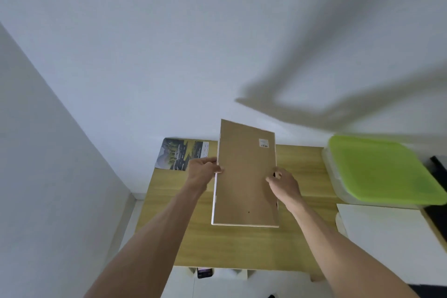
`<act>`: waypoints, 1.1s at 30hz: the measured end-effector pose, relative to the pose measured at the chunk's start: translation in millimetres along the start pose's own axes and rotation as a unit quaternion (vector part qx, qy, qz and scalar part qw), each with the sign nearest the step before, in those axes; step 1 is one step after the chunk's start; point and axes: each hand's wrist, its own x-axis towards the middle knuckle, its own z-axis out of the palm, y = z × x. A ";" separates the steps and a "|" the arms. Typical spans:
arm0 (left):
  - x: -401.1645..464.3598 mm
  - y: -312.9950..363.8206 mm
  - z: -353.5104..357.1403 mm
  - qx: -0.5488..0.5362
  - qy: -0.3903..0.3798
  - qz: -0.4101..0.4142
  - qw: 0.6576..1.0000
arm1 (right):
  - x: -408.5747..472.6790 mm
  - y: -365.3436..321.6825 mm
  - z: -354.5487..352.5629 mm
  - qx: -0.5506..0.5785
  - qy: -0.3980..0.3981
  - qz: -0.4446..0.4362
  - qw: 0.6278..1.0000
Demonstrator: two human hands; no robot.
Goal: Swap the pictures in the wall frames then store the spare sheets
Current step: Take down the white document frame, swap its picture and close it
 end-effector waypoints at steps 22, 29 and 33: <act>-117.6 107.7 131.5 0.109 -0.040 0.315 0.942 | -6.6 -160.1 -139.1 -0.117 0.216 -0.211 0.946; -120.8 118.4 180.4 0.173 -0.025 0.348 0.921 | -16.2 -127.9 -210.4 -0.135 0.219 -0.235 0.937; -104.5 136.1 180.9 0.235 0.059 0.286 0.927 | -14.3 -113.6 -251.6 -0.087 0.184 -0.265 0.942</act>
